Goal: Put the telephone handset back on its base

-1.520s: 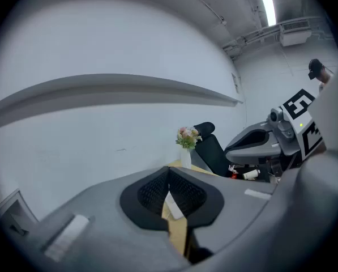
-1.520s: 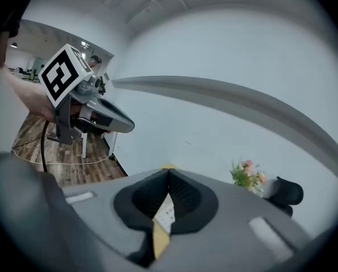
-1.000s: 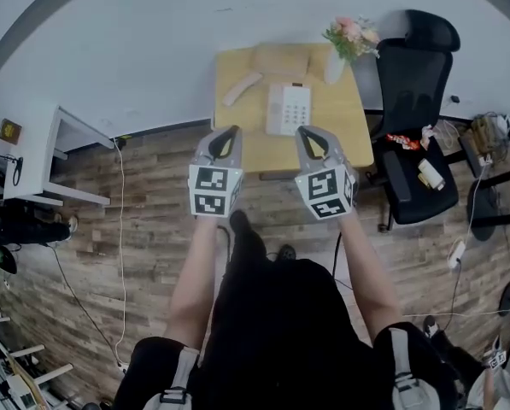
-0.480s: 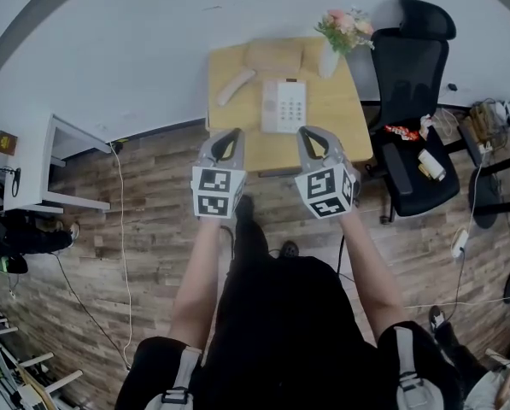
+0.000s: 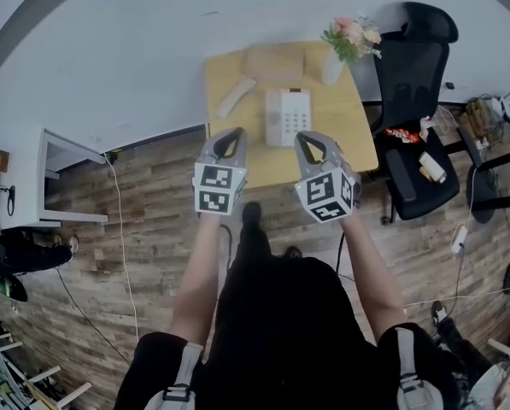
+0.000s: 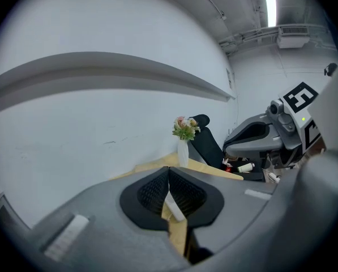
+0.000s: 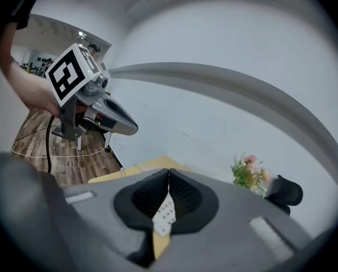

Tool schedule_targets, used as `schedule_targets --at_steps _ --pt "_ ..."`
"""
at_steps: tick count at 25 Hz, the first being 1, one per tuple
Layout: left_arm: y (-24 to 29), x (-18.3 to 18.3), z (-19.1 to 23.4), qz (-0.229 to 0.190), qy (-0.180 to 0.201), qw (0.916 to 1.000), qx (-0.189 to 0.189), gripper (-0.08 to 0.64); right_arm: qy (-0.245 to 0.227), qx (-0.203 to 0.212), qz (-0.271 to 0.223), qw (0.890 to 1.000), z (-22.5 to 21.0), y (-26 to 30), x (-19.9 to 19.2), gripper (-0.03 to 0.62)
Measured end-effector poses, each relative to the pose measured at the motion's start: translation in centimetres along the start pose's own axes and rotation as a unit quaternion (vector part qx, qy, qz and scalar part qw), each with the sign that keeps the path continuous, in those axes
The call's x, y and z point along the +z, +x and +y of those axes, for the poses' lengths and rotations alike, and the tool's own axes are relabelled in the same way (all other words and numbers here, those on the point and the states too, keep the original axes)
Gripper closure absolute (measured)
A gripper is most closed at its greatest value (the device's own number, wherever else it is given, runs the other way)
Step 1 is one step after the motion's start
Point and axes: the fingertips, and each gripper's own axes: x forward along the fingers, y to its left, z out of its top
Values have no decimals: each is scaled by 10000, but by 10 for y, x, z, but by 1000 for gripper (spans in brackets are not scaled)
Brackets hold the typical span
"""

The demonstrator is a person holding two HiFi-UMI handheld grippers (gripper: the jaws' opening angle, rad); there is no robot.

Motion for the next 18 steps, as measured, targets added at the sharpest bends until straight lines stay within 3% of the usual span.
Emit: schedule_targets --at_steps 7,18 --pt "34 5 39 79 218 9992 -340 548 153 33 19 9999 -5 50 21 580" --pt "74 -9 82 212 223 9961 -821 549 426 -361 253 9981 -9 98 34 580"
